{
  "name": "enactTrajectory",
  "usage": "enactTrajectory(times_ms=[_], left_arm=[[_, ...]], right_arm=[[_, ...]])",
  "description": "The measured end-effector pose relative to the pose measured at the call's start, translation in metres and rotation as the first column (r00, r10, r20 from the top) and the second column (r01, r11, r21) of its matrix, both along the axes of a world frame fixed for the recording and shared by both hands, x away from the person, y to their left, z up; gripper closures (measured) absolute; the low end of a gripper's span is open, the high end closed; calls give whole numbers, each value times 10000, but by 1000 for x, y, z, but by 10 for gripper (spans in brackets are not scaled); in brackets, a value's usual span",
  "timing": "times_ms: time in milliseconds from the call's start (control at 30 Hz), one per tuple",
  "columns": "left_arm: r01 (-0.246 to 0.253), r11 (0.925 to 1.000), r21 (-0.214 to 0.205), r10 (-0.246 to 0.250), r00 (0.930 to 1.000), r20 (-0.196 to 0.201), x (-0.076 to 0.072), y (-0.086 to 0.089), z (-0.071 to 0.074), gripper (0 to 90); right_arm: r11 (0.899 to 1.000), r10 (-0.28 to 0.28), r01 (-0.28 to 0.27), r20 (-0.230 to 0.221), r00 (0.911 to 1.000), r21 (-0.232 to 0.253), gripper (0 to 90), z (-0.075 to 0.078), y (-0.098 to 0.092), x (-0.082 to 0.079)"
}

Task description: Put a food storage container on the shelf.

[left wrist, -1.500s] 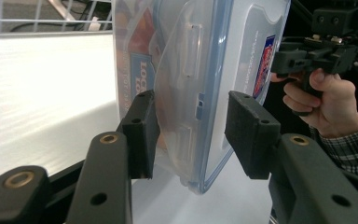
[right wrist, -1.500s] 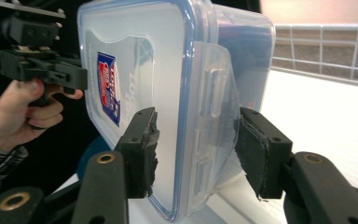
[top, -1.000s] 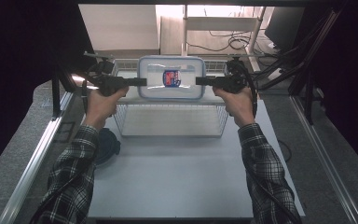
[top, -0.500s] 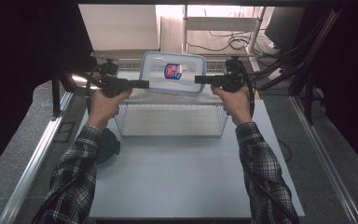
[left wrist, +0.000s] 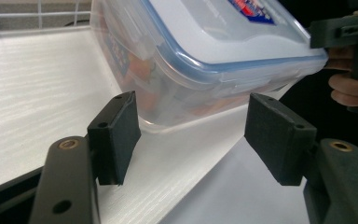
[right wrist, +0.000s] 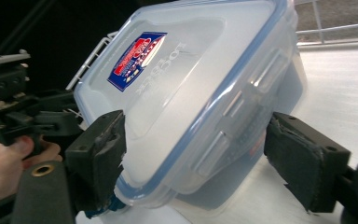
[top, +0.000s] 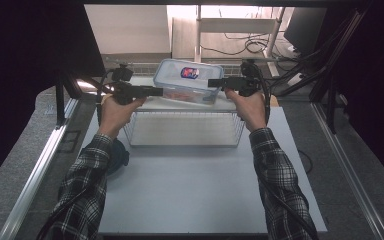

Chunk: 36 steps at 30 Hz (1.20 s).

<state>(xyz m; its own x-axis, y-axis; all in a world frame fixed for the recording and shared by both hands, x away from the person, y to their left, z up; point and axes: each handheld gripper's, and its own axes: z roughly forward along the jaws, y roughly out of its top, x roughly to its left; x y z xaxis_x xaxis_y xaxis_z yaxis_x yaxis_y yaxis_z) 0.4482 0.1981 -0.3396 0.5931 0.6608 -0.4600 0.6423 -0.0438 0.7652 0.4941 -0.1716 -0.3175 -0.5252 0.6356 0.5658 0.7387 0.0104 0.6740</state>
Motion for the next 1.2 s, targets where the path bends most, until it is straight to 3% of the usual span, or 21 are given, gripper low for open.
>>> enactTrajectory(times_ms=[133,400,467,633,700,733,833,900,933,967,1000,1067,1100,1133,1167,1200], left_arm=[[65,9999,118,-67,9998,176,-1,0,-2,312],[156,9999,-24,-154,9982,587,-1,-2,-2,284],[4,10000,-15,-3,9970,777,-2,-2,1,269],[-403,9987,311,376,9957,848,-5,1,3,220],[-324,9995,-61,328,9960,837,-6,6,2,226],[-318,9994,-168,331,9958,849,-7,8,3,226],[-367,9993,8,364,9940,1031,-10,10,5,229],[-494,9988,59,484,9918,1179,-12,12,6,231],[-614,9980,115,595,9899,1289,-13,14,7,276],[-780,9968,191,746,9874,1398,-14,15,9,276],[-1028,9943,267,973,9825,1590,-16,18,11,327],[-1658,9849,493,1532,9687,1954,-21,22,14,540],[-1990,9784,568,1844,9630,1967,-22,24,16,634],[-2483,9663,679,2316,9537,1917,-22,25,16,751],[-2483,9663,679,2316,9537,1917,-22,25,16,778],[-2776,9569,857,2580,9476,1886,-20,24,15,798]], right_arm=[[9980,-130,144,238,9996,-620,143,5,3,1],[9906,-54,92,278,9996,-1367,98,12,9,-1],[9869,244,-185,351,9991,-1606,96,13,16,-1],[9854,806,-740,375,9960,-1534,102,12,32,-1],[9864,722,-654,402,9966,-1510,91,11,35,-1],[9845,445,-357,480,9979,-1717,53,12,34,-1],[9819,73,55,671,9977,-1893,59,15,28,-2],[9754,-238,458,1034,9944,-2157,124,19,22,-6],[9690,-471,808,1464,9881,-2336,250,25,16,-12],[9690,-471,808,1464,9881,-2336,250,25,16,-12],[9675,-379,772,1641,9857,-2406,335,27,13,-17],[9645,-315,809,1949,9803,-2515,532,30,11,-26],[9510,-234,888,2173,9758,-2963,601,30,12,-31],[9312,-266,1211,2672,9633,-3438,750,29,13,-39],[9312,-266,1211,2672,9633,-3438,750,29,13,-39],[9246,-105,1118,2691,9631,-3641,823,23,15,-44]])
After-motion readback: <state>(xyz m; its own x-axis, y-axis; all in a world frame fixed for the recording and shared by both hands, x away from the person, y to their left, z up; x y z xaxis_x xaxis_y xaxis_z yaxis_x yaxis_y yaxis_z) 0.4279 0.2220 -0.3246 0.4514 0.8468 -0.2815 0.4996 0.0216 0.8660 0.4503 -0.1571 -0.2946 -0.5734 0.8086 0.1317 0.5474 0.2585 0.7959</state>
